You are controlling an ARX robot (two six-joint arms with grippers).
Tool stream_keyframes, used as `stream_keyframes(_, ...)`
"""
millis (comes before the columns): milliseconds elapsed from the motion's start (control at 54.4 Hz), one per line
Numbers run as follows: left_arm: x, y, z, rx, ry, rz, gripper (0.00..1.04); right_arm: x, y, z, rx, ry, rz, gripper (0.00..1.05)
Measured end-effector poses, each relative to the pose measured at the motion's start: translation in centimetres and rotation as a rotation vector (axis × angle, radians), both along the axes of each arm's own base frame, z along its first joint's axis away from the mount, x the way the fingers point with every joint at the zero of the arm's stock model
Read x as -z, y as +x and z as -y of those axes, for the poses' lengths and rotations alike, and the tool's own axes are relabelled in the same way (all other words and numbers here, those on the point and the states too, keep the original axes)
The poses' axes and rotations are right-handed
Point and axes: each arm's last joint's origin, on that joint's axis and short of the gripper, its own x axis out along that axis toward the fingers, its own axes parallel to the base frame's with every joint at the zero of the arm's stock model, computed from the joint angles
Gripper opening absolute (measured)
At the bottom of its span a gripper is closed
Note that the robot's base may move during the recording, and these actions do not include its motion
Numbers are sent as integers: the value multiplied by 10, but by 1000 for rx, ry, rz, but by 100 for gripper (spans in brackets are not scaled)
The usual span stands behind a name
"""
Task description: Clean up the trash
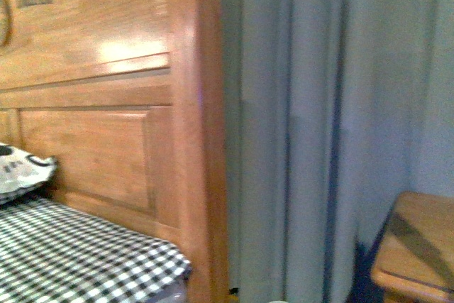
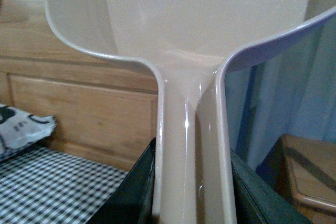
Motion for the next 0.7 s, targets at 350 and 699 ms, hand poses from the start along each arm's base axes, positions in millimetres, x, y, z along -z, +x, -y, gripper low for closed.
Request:
stream_keyframes(350,0,0,0,0,0,0,28,0,0,0,2,-1,0,22)
stream_keyframes(699,0,0,0,-1,-2,0,28,1,0,0,2,-4,-1,22)
